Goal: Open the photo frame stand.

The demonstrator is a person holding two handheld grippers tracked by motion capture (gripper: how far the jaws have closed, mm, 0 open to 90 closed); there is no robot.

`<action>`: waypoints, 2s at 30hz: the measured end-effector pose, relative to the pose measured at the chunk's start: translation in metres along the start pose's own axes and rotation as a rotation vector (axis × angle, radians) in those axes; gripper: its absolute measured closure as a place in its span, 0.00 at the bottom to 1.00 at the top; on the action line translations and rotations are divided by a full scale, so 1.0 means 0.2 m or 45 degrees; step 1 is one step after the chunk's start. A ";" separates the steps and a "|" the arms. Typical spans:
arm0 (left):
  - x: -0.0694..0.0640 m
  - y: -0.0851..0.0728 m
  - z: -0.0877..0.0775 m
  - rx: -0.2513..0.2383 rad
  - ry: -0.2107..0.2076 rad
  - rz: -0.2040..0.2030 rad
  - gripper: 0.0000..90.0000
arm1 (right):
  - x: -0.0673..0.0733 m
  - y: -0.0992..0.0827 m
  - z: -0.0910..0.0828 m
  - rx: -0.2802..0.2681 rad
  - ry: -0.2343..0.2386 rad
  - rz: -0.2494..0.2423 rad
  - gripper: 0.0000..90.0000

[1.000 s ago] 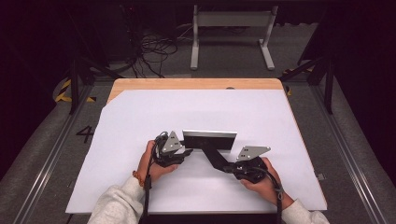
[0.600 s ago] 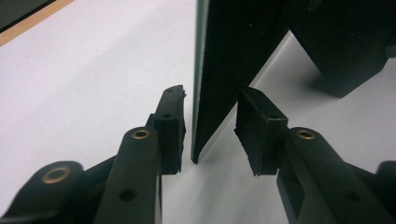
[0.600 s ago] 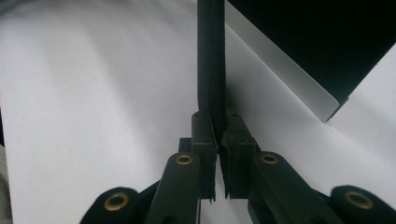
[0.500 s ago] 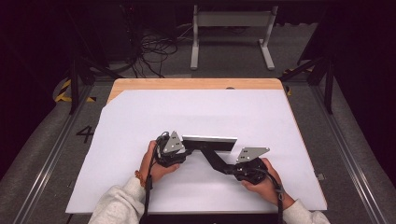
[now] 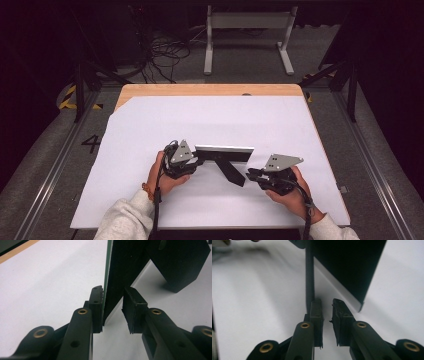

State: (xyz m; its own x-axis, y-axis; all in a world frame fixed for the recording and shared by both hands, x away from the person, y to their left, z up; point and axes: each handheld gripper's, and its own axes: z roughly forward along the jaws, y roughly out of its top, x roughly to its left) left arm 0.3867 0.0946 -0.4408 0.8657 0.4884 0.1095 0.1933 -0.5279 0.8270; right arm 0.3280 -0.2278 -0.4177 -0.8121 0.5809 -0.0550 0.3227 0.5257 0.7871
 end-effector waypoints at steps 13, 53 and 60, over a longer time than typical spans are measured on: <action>0.02 0.01 -0.09 -0.066 0.002 -0.013 0.78 | -0.05 0.00 -0.05 -0.108 -0.235 0.005 0.91; 0.00 0.01 -0.05 -0.034 -0.018 0.014 0.83 | -0.07 0.05 0.05 -0.140 -0.258 0.008 0.92; 0.00 0.01 -0.05 -0.035 -0.025 0.007 0.83 | -0.08 0.05 0.06 -0.141 -0.255 0.018 0.91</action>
State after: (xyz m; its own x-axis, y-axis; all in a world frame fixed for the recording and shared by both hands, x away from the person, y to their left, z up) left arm 0.3826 0.1013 -0.4334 0.8755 0.4721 0.1033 0.1764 -0.5112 0.8412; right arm 0.3504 -0.2243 -0.4155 -0.6913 0.7056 -0.1556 0.2692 0.4514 0.8507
